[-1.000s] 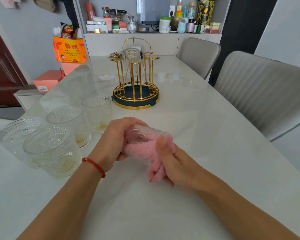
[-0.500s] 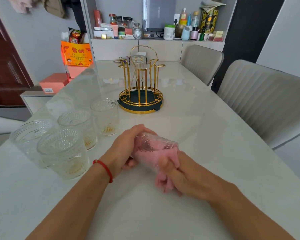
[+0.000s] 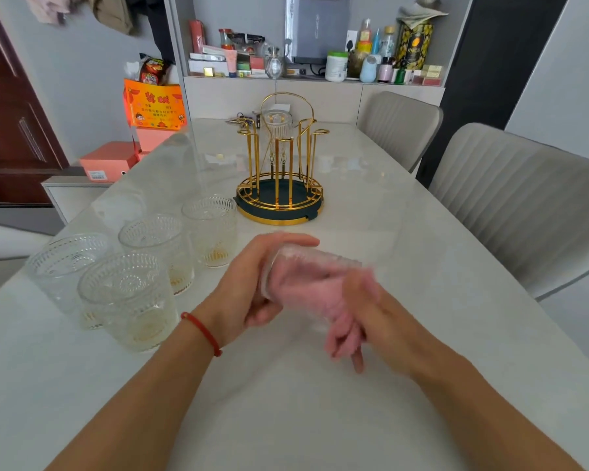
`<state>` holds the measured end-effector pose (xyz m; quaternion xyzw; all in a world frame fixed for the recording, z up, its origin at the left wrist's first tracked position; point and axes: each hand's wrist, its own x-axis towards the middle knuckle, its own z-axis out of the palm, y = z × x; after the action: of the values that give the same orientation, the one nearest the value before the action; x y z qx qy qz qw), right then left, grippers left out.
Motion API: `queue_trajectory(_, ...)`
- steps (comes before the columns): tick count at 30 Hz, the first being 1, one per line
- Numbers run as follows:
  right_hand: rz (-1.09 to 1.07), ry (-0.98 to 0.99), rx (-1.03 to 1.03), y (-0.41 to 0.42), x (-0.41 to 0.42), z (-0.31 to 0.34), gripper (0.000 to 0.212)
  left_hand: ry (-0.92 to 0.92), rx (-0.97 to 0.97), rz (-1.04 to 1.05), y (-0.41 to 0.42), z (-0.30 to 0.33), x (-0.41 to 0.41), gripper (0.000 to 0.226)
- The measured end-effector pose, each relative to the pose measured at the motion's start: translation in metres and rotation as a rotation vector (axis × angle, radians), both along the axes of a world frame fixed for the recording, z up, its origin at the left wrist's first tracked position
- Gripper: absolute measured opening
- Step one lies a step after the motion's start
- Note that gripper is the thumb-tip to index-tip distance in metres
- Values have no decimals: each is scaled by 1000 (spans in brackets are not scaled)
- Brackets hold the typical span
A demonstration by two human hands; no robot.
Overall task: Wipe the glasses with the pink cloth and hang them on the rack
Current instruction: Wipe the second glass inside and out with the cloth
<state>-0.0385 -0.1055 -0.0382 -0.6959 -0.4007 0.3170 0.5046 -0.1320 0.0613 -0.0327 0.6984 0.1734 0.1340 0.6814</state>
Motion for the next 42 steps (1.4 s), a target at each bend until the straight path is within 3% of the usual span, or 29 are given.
queue_trajectory(1, 21, -162, 15, -1, -2, -5, 89, 63, -2, 13, -1, 1, 0, 45)
queue_trajectory(3, 62, -214, 26, -2, -11, -9, 85, 73, 30, 140, -7, 1, 5, 38)
queue_trajectory(6, -22, 186, 3, 3, -11, -8, 90, -174, 158, 282, -11, -5, 7, 36)
queue_trajectory(9, 140, 860, 123, 3, -5, -3, 94, -481, 487, 281, -2, -17, 3, 42)
queue_trajectory(11, 199, 1088, 253, 5, -5, 2, 91, -570, 627, 223, -2, -17, 2, 46)
queue_trajectory(12, 184, 1107, 279, 5, -2, 1, 91, -574, 597, 197, -4, -15, 2, 45)
queue_trajectory(13, 149, 1069, 260, 6, -1, 3, 93, -522, 511, 181, -6, -12, 2, 44)
queue_trajectory(14, 122, 910, 207, 7, 3, 1, 101, -422, 367, 163, -6, -9, 2, 42)
queue_trajectory(16, 62, 398, 40, 3, 4, -2, 115, -130, 116, 107, -6, -5, 2, 41)
queue_trajectory(18, -27, -4, -28, -2, 1, -9, 91, 125, -1, 138, -8, -2, 3, 40)
queue_trajectory(20, -34, -98, 0, -3, -5, -11, 87, 146, -53, 248, -12, -2, 9, 40)
queue_trajectory(22, -46, 155, 9, 1, -7, -13, 96, -33, 46, 352, -14, -6, 12, 36)
queue_trajectory(24, -17, 575, 84, 3, -7, -10, 94, -312, 267, 389, -10, -13, 10, 38)
queue_trajectory(26, 93, 990, 203, 4, -7, -4, 90, -507, 478, 354, -3, -19, 7, 41)
queue_trajectory(27, 113, 1075, 244, 3, -7, 0, 88, -559, 553, 316, -2, -19, 5, 43)
queue_trajectory(28, 120, 1071, 257, 4, -3, -1, 88, -574, 574, 277, -4, -16, 4, 46)
queue_trajectory(30, 115, 891, 216, 4, 4, -2, 92, -497, 418, 190, -7, -10, 3, 48)
queue_trajectory(32, 73, 502, 115, 2, 8, -4, 101, -245, 110, 120, -8, -5, 3, 47)
queue_trajectory(33, 23, 262, 61, 0, 5, -5, 93, -68, 12, 110, -7, -3, 3, 44)
queue_trajectory(35, -20, -80, 21, -2, -2, -8, 85, 136, -26, 160, -10, 1, 4, 38)
queue_trajectory(36, -27, -122, 23, -1, -5, -9, 90, 140, -25, 217, -12, 1, 6, 36)
queue_trajectory(38, -56, 119, 13, 1, -7, -11, 108, -4, 42, 351, -15, 0, 10, 34)
queue_trajectory(42, 58, 1019, 224, 4, -6, 1, 88, -485, 550, 402, -9, -14, 6, 37)
